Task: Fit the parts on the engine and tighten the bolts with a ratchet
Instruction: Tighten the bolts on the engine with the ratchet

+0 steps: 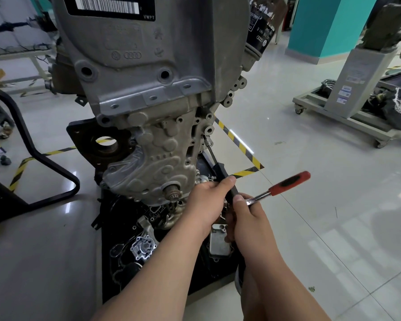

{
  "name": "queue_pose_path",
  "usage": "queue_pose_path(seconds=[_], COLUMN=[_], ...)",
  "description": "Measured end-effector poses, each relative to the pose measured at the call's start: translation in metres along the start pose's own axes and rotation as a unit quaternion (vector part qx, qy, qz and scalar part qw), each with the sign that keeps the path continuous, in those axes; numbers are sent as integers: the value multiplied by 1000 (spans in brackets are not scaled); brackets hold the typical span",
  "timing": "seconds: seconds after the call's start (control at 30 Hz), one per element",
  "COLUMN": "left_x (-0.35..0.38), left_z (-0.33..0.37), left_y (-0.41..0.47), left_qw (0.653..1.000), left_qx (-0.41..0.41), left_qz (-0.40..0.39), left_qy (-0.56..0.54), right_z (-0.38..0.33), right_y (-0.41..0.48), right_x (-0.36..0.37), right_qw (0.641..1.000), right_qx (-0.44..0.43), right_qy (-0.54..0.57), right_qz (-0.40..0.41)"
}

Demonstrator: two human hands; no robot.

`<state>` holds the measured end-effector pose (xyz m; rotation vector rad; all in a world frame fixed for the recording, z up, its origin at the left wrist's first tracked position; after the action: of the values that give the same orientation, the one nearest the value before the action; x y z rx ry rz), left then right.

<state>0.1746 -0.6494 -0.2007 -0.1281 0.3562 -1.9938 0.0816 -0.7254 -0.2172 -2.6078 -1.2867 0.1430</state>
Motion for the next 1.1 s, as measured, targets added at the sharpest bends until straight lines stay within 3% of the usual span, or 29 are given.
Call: queue_pose_path(seconds=[0.13,0.23,0.37,0.73,1.1], left_x=[2,6,8,3,4], left_z=[-1,-1,-3,-5,-2], left_y=[0,-1,-1,2,1], left_qw=[1000,998,998,998,999], left_qx=[0,-11,-16,-11,-9], left_qz=[-10,-27,-30,-1,7], left_qy=[-20,-53,-60,-55,-52], right_z=[5,7,10,8,-10], right_y=[-1,-5,-7,-2,-2], right_x=[8,20,27,16,-1], right_qw=[991,958,940,982,996], right_qx=[67,125,158,96,-56], right_qy=[105,234,262,134,-64], right_qz=[-51,-106,-149,-89,5])
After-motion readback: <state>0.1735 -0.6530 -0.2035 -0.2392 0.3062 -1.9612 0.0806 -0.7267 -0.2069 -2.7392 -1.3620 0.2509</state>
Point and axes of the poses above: each hand's wrist, its own y-axis towards the middle knuckle, its own x-axis out of the palm, z = x × y, the point moved 9 cm from there along y, towards the middle knuckle
